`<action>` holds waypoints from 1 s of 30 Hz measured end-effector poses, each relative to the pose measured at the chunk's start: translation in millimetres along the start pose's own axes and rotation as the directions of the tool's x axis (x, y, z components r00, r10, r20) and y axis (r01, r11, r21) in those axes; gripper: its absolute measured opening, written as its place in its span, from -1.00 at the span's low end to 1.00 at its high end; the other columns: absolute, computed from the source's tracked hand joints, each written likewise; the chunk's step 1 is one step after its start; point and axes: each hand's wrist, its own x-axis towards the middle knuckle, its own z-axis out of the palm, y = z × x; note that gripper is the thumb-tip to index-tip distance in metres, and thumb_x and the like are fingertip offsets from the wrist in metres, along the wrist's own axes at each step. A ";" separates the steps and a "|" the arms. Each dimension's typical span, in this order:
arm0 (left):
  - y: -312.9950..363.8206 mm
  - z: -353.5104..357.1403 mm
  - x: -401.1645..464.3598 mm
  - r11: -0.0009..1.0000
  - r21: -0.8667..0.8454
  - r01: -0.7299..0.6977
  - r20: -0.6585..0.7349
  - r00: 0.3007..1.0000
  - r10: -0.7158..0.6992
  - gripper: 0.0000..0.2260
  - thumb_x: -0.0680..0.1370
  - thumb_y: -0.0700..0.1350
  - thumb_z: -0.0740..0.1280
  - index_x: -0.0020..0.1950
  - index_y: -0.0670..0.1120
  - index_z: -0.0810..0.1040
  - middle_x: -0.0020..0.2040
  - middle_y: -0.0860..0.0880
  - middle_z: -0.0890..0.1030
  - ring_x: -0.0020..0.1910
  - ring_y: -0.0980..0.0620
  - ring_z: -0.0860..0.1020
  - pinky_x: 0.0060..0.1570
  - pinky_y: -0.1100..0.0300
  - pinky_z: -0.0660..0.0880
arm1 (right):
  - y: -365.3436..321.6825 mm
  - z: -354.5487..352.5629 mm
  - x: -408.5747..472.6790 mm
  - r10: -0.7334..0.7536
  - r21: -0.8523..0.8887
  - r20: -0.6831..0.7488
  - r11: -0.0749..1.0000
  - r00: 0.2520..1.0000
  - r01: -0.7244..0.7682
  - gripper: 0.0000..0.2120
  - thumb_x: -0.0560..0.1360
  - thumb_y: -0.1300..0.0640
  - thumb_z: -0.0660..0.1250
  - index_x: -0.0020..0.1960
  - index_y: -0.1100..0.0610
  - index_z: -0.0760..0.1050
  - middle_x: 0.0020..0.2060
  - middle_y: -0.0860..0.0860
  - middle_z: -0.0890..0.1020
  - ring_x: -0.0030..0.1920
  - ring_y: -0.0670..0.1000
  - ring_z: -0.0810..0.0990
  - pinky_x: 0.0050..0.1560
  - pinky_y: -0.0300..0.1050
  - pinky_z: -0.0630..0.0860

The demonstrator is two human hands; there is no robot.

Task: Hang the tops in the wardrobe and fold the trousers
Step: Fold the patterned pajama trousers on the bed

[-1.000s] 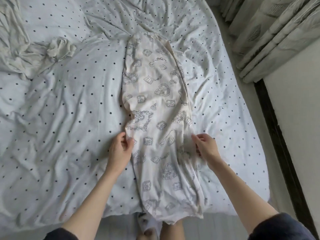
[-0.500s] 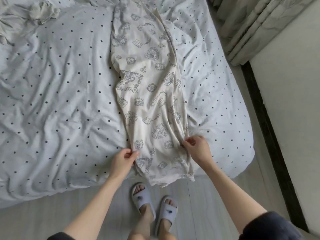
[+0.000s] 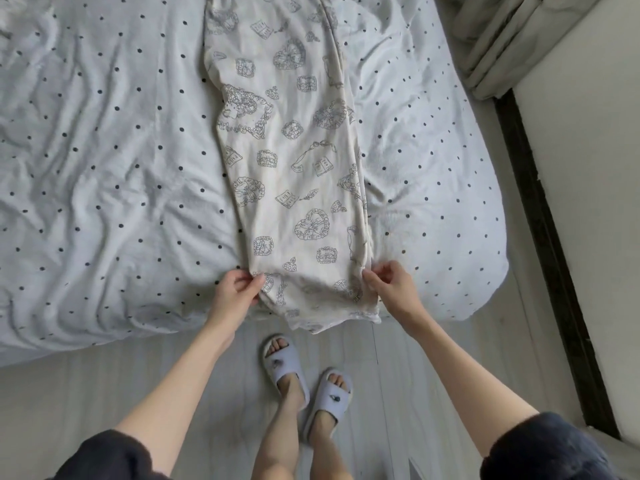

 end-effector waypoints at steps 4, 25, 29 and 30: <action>-10.9 4.1 -6.7 0.988 0.154 -0.026 0.099 0.995 0.010 -0.91 0.54 -0.30 0.30 -0.04 -0.11 0.50 -0.14 -0.01 0.60 -0.20 0.18 0.56 -0.11 0.32 0.48 | -2.7 4.2 -0.3 -0.036 0.079 0.049 0.996 0.998 0.033 -0.85 0.48 0.08 0.39 -0.16 0.10 0.45 -0.31 -0.05 0.56 -0.30 -0.11 0.51 -0.29 -0.35 0.41; -54.6 2.0 -59.8 0.951 0.301 0.076 -0.050 0.997 -0.064 -0.95 0.52 -0.24 0.30 -0.12 -0.21 0.49 -0.25 -0.08 0.48 -0.27 0.06 0.38 -0.33 0.26 0.25 | 51.4 1.2 -38.9 0.045 0.125 0.286 0.989 0.957 -0.084 -0.86 0.50 0.21 0.35 0.02 0.25 0.57 -0.12 0.07 0.64 -0.17 -0.09 0.58 -0.22 -0.39 0.48; -44.5 -2.3 -84.1 0.963 0.235 0.129 -0.005 0.991 -0.132 -0.85 0.54 -0.30 0.27 -0.20 -0.13 0.52 -0.33 -0.01 0.53 -0.40 0.18 0.48 -0.44 0.40 0.32 | 51.8 -3.2 -52.7 0.086 0.113 0.307 0.986 0.948 -0.126 -0.90 0.51 0.23 0.34 -0.04 0.25 0.57 -0.21 0.02 0.63 -0.32 -0.23 0.56 -0.35 -0.47 0.40; -40.0 -3.8 -93.3 0.969 0.180 0.170 0.004 0.985 -0.174 -0.85 0.55 -0.30 0.26 -0.19 -0.13 0.52 -0.35 -0.01 0.53 -0.42 0.17 0.48 -0.43 0.36 0.35 | 49.1 -5.0 -59.8 0.097 0.105 0.310 0.985 0.946 -0.136 -0.89 0.51 0.23 0.33 -0.04 0.28 0.58 -0.23 0.02 0.63 -0.34 -0.24 0.56 -0.37 -0.48 0.39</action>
